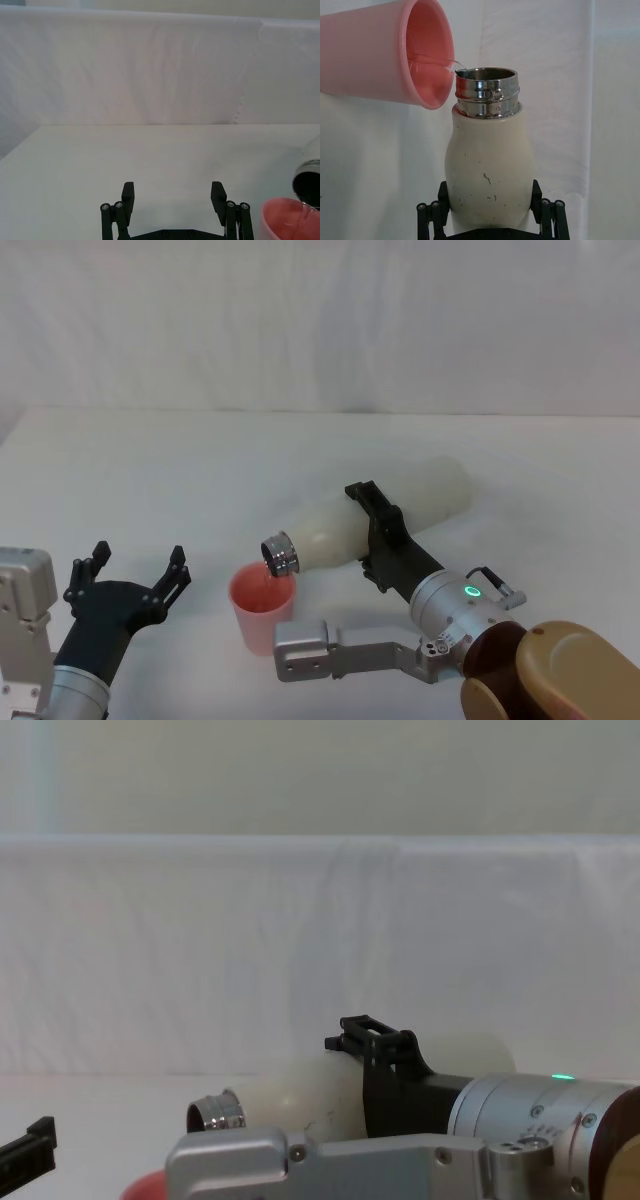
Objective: Grasp the thermos with one hand and pour water into the cup lid.
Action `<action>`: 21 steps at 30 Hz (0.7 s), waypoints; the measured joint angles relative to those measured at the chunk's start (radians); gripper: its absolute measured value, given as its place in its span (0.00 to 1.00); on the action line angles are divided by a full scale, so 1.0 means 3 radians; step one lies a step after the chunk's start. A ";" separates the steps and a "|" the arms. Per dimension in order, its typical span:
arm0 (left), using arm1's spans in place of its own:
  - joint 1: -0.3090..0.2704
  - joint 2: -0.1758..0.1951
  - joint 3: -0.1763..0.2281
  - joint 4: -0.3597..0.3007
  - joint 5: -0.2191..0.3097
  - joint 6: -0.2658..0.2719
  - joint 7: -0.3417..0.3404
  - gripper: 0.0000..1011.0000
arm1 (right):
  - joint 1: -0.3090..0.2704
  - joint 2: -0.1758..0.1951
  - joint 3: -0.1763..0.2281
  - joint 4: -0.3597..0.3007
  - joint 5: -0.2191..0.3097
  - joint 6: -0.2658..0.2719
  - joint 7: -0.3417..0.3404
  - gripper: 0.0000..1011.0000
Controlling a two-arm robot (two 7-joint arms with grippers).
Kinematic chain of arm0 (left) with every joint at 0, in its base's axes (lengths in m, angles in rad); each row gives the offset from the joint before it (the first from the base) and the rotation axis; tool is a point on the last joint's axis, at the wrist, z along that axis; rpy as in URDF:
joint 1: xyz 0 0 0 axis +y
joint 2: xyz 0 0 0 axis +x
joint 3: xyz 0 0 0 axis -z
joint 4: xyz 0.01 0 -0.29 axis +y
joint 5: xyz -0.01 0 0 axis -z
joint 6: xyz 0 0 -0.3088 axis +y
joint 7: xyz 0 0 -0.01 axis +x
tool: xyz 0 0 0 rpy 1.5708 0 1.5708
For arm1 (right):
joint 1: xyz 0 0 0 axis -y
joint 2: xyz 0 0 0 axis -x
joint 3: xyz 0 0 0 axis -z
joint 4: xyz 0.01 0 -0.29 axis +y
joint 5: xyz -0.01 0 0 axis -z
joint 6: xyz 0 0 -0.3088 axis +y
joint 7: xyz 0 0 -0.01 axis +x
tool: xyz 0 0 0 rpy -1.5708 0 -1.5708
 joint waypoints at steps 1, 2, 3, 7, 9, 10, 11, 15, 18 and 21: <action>0.0000 0.0000 0.0000 0.0000 0.0000 0.0000 0.0000 0.99 | 0.0000 0.0000 0.0000 0.0000 -0.0001 0.0000 0.0000 0.95; 0.0000 0.0000 0.0000 0.0000 0.0000 0.0000 0.0000 0.99 | 0.0001 0.0000 0.0000 0.0001 -0.0001 0.0000 0.0000 0.95; 0.0000 0.0000 0.0000 0.0000 0.0000 0.0000 0.0000 0.99 | 0.0001 0.0000 0.0000 0.0001 -0.0003 0.0000 0.0000 0.95; 0.0000 0.0000 0.0000 0.0000 0.0000 0.0000 0.0000 0.99 | 0.0002 -0.0001 -0.0002 0.0002 -0.0008 0.0002 0.0001 0.95; 0.0000 0.0000 0.0000 0.0000 0.0000 0.0000 0.0000 0.99 | 0.0002 -0.0001 -0.0002 0.0002 -0.0010 0.0003 0.0001 0.95; 0.0000 0.0000 0.0000 0.0000 0.0000 0.0000 0.0000 0.99 | 0.0002 0.0000 -0.0002 0.0002 -0.0010 0.0003 0.0001 0.95; 0.0000 0.0000 0.0000 0.0000 0.0000 0.0000 0.0000 0.99 | 0.0002 0.0000 -0.0002 0.0002 -0.0010 0.0003 0.0001 0.95; 0.0000 0.0000 0.0000 0.0000 0.0000 0.0000 0.0000 0.99 | 0.0002 0.0004 -0.0001 0.0002 -0.0010 0.0004 0.0001 0.95; 0.0000 0.0000 0.0000 0.0000 0.0000 0.0000 0.0000 0.99 | 0.0002 0.0005 0.0001 0.0002 -0.0010 0.0003 0.0001 0.95; 0.0000 0.0000 0.0000 0.0000 0.0000 0.0000 0.0000 0.99 | 0.0002 0.0006 0.0002 -0.0002 -0.0010 0.0003 0.0005 0.95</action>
